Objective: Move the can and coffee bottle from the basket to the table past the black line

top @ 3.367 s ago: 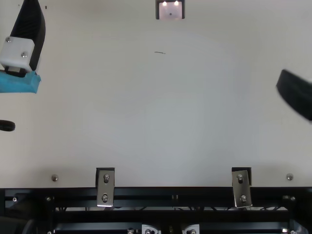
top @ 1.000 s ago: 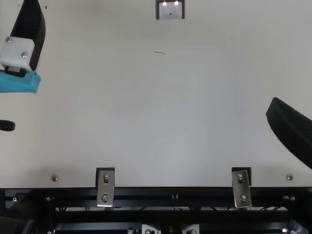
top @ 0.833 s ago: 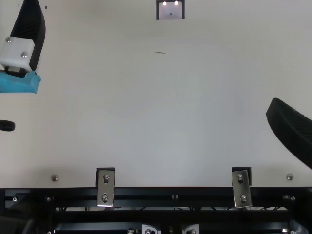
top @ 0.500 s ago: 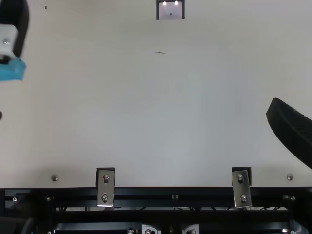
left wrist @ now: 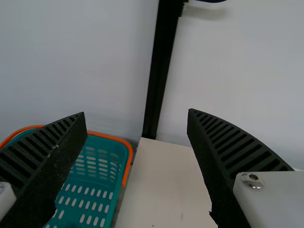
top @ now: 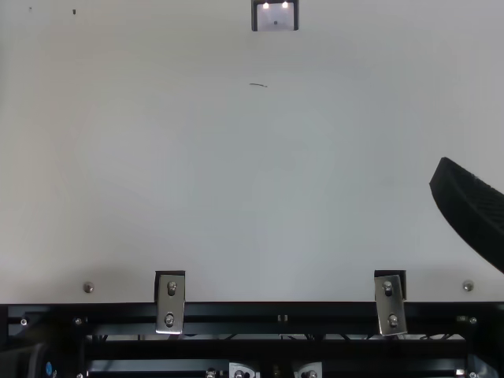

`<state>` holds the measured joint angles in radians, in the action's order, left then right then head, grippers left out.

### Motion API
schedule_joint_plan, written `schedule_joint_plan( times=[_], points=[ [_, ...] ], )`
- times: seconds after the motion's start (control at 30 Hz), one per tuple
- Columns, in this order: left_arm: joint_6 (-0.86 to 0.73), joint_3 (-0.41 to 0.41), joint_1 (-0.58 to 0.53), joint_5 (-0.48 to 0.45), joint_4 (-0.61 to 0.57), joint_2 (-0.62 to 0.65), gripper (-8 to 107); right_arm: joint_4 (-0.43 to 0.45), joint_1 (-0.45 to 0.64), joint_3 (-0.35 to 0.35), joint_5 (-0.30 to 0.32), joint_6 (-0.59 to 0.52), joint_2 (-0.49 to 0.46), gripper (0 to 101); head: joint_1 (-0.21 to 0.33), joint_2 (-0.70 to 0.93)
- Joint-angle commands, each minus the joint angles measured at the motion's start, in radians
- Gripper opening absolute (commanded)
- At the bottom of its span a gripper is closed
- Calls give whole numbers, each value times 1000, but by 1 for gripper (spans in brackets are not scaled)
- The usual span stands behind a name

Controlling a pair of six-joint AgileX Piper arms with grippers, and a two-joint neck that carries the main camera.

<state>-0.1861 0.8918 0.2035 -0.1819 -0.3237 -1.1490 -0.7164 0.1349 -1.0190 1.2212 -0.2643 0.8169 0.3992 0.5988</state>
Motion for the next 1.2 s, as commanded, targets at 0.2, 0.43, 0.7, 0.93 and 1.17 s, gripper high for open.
schedule_joint_plan(
  times=[0.2,0.43,0.7,0.93,1.17],
  points=[
    [-130,197,154,-118,-93,-192,90,0,0,0,0,0,0,101,20,12],
    [-309,361,296,-304,-201,-380,90,0,0,0,0,0,0,101,20,12],
    [-428,507,386,-465,-174,-566,90,0,0,0,0,0,0,101,20,12],
    [-488,568,396,-553,-108,-680,90,0,0,0,0,0,0,101,20,12],
    [-505,573,390,-581,-25,-771,90,0,0,0,0,0,0,101,20,12]
  ],
)
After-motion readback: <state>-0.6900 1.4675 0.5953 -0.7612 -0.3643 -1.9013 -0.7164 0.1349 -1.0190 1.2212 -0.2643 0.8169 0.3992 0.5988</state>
